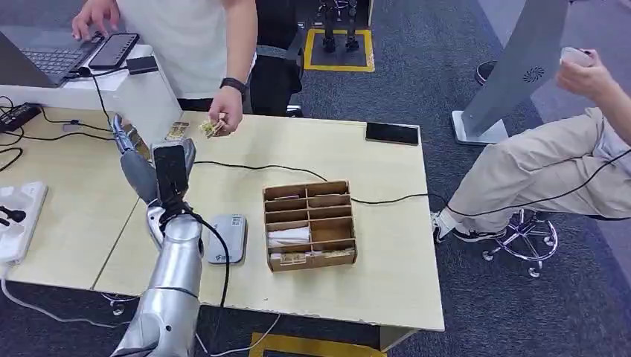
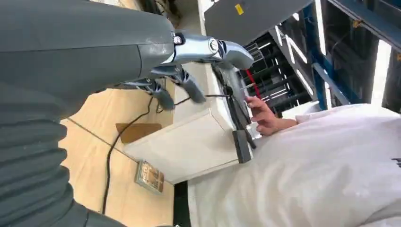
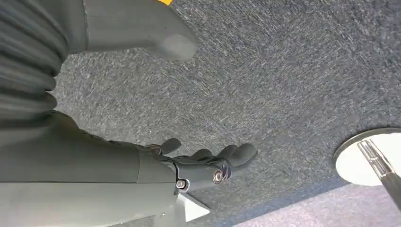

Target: Pass the card to the sensor for recognition and then transmit it.

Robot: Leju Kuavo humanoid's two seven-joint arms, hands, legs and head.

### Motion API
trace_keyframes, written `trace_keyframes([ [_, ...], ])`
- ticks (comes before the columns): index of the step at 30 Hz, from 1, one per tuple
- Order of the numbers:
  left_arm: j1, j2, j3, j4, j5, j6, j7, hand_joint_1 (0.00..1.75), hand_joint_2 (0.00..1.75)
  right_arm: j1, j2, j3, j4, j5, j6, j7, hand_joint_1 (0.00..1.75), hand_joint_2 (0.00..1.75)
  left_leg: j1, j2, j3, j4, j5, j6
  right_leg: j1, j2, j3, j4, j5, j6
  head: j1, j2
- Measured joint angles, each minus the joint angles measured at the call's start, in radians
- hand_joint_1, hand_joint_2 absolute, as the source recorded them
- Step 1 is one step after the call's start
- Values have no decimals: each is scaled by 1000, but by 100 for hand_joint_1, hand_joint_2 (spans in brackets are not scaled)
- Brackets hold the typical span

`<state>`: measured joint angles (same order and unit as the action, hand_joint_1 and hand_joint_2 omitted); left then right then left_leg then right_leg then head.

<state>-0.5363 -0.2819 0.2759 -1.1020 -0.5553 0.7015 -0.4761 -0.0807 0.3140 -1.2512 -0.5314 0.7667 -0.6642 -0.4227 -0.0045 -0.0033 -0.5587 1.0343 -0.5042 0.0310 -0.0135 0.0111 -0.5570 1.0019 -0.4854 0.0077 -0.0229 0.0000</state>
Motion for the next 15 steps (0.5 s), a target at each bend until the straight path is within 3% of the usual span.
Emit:
trace_keyframes([
  [4, 54, -5, -76, -65, 164, -1, 0, 0, 175, 1, 0, -33, 0, 22, 0, -9, 0, 175, 0, -1, 0, 0, 0, 0, 0, 0, 0, 0, 0, 0, 0, 0],
  [7, 106, -7, -155, -132, 188, -1, 8, 0, 175, 2, 0, -62, 0, 33, 0, -18, 0, 175, 0, -1, -1, 0, 0, 0, 0, 0, 0, 0, 0, 0, 0, 0],
  [12, 151, -5, -225, -200, 230, -2, 10, 0, 175, 3, 0, -93, 0, 39, 0, -28, 0, 175, 0, -1, -1, 0, 0, 0, 0, 0, 0, 0, 0, 0, 0, 0],
  [15, 227, 6, -321, -302, 301, -21, 13, 0, 175, -1, 1, -135, 2, 57, 0, -54, 0, 175, 0, -1, -1, 0, 0, 0, 0, 0, 0, 0, 0, 0, 0, 0],
])
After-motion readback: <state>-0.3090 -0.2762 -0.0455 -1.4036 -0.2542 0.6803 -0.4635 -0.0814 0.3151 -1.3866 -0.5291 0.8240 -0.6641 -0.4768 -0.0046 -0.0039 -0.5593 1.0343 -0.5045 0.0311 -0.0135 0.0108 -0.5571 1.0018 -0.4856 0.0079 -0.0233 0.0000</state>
